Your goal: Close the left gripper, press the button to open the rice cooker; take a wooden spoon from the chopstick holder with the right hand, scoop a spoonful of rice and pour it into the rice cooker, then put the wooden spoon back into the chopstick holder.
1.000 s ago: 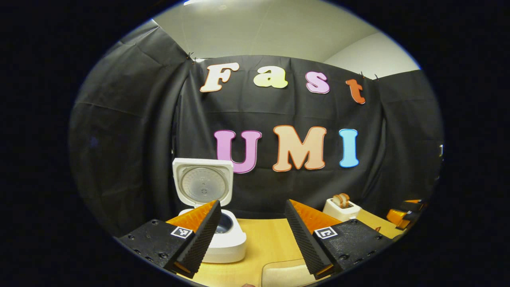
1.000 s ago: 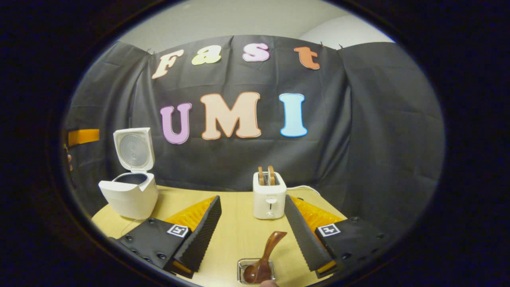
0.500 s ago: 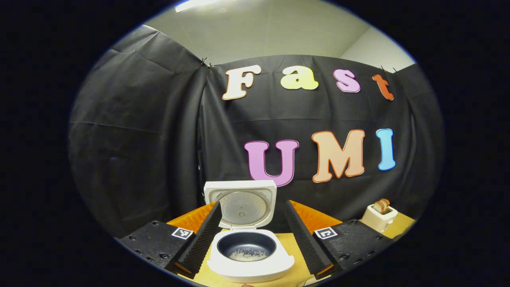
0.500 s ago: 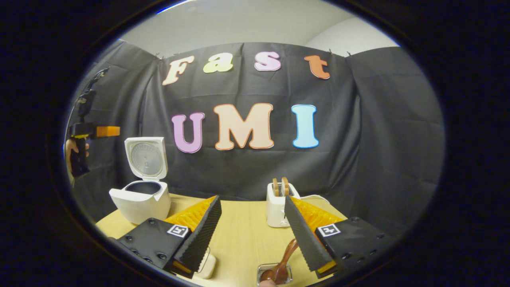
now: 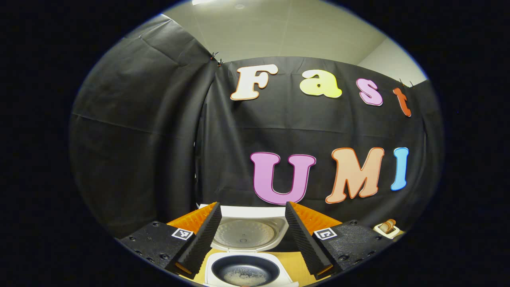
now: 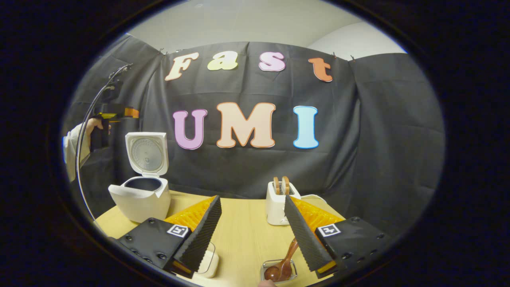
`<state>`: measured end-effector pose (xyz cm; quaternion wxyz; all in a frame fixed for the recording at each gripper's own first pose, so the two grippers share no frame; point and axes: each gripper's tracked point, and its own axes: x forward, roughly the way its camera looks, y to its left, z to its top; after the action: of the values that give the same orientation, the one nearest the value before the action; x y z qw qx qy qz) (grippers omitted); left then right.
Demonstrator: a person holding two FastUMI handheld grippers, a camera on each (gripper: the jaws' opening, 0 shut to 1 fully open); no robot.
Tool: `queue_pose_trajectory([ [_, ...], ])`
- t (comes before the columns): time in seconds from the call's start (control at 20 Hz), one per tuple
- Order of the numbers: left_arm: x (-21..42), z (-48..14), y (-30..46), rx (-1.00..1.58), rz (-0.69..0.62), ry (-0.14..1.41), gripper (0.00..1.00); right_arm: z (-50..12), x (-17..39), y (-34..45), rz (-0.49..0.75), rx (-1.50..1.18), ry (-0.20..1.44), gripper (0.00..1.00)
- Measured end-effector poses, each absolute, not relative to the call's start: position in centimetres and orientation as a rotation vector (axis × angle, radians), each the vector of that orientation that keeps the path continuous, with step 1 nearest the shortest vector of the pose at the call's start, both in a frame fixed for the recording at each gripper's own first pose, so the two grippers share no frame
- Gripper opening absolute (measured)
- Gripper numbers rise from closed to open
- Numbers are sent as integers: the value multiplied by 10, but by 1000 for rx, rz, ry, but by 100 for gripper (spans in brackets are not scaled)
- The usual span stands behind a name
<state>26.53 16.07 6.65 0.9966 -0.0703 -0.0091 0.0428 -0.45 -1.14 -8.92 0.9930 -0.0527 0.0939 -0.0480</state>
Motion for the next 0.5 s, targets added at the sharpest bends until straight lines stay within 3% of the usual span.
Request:
queue_pose_trajectory([
  [0.5, 368, 30, 183, -84, 82, 52, 93, -113, -13, -8, -187, -105, 243, 99],
])
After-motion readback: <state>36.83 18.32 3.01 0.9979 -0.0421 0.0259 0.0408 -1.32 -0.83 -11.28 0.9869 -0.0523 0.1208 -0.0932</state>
